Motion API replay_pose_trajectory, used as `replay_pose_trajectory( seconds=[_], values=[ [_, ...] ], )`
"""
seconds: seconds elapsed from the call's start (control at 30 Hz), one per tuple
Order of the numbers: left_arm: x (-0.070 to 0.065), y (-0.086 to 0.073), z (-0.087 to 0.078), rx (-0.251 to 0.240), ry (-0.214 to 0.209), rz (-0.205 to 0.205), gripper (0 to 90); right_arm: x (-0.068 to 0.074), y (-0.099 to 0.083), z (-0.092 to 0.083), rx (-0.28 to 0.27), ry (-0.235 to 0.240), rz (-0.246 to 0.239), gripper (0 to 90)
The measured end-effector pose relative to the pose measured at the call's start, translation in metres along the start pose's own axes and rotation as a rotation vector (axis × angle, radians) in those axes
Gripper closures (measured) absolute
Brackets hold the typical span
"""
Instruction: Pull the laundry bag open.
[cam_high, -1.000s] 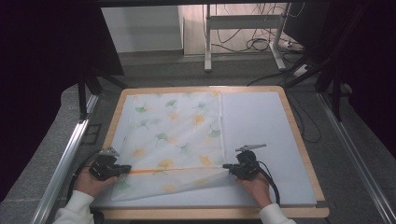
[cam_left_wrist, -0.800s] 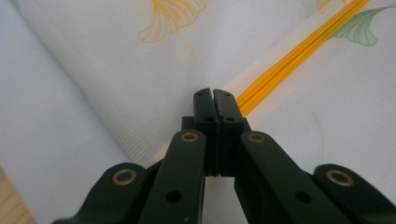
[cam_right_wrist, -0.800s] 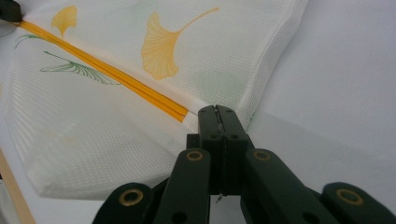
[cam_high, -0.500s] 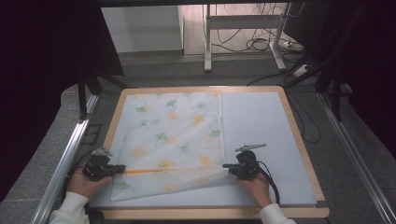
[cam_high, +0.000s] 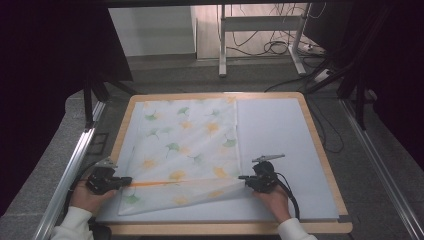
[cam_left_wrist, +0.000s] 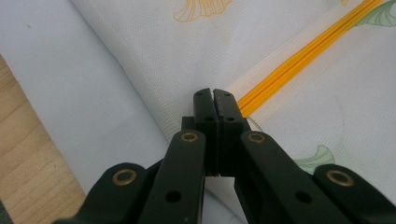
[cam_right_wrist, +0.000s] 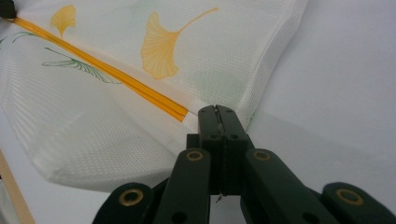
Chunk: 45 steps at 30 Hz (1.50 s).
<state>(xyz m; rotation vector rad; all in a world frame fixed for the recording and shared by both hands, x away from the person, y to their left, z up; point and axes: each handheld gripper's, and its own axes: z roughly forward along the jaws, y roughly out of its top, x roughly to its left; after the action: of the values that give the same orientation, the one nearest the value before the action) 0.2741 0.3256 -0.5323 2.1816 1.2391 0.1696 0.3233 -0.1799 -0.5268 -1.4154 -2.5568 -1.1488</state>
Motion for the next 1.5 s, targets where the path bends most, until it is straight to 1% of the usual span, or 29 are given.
replay_pose_trajectory(
  seconds=[0.17,0.27,0.33,0.37,0.47,0.53,0.6,0.67,0.7,0.77,0.83,0.9,1.0,1.1,1.17,1.23,1.27,1.3,1.33,1.4,1.5],
  values=[
    [-0.001,0.000,0.001,-0.005,0.004,0.006,90.0,0.000,0.000,0.000,0.000,0.003,0.001,89.7],
    [0.000,0.000,0.001,-0.013,-0.009,-0.004,90.0,-0.001,0.000,0.000,-0.002,0.006,0.005,89.7],
    [0.000,0.000,0.001,-0.019,-0.008,-0.001,89.8,0.000,-0.001,0.000,-0.003,0.000,-0.003,89.7],
    [-0.002,0.000,0.001,-0.026,0.001,0.019,89.6,0.001,-0.001,0.000,-0.008,-0.003,-0.018,89.6],
    [-0.005,0.002,0.000,-0.036,0.008,0.035,89.2,0.002,-0.002,0.000,-0.015,-0.009,-0.040,89.5],
    [-0.008,0.002,-0.001,-0.047,0.008,0.040,88.9,0.002,-0.001,-0.001,-0.015,-0.009,-0.046,89.4],
    [-0.010,0.003,-0.002,-0.064,0.010,0.053,88.5,0.003,-0.002,-0.002,-0.016,-0.014,-0.058,88.4],
    [-0.013,0.003,-0.004,-0.086,0.011,0.082,87.7,0.004,-0.002,-0.004,-0.019,-0.011,-0.065,84.0],
    [-0.014,0.004,-0.006,-0.094,0.014,0.089,87.2,0.005,-0.002,-0.005,-0.022,-0.012,-0.070,82.2],
    [-0.016,0.005,-0.008,-0.118,0.018,0.088,84.6,0.007,-0.002,-0.008,-0.031,-0.024,-0.089,78.4],
    [-0.018,0.006,-0.009,-0.151,0.032,0.082,78.4,0.009,-0.002,-0.011,-0.043,-0.026,-0.106,71.9],
    [-0.020,0.008,-0.010,-0.184,0.052,0.074,73.3,0.011,-0.002,-0.014,-0.056,-0.030,-0.123,68.4],
    [-0.024,0.013,-0.009,-0.216,0.073,0.069,64.5,0.013,-0.003,-0.018,-0.074,-0.030,-0.145,61.7],
    [-0.029,0.019,-0.005,-0.234,0.093,0.074,61.7,0.013,-0.003,-0.024,-0.111,-0.022,-0.166,55.7],
    [-0.031,0.024,-0.002,-0.246,0.104,0.076,59.4,0.013,-0.003,-0.030,-0.139,-0.031,-0.172,51.6],
    [-0.033,0.030,0.001,-0.271,0.119,0.075,58.2,0.010,-0.004,-0.035,-0.168,-0.042,-0.163,46.5],
    [-0.033,0.030,0.001,-0.271,0.119,0.075,58.1,0.010,-0.004,-0.035,-0.168,-0.042,-0.163,46.5],
    [-0.035,0.037,0.005,-0.285,0.128,0.083,57.6,0.006,-0.004,-0.039,-0.186,-0.055,-0.141,43.2],
    [-0.036,0.041,0.008,-0.285,0.129,0.088,57.0,0.003,-0.005,-0.041,-0.193,-0.057,-0.133,43.0],
    [-0.037,0.046,0.014,-0.269,0.120,0.103,56.0,-0.003,-0.006,-0.044,-0.203,-0.065,-0.118,41.6],
    [-0.040,0.050,0.020,-0.240,0.121,0.134,54.9,-0.011,-0.008,-0.047,-0.204,-0.086,-0.102,40.3]
  ],
)
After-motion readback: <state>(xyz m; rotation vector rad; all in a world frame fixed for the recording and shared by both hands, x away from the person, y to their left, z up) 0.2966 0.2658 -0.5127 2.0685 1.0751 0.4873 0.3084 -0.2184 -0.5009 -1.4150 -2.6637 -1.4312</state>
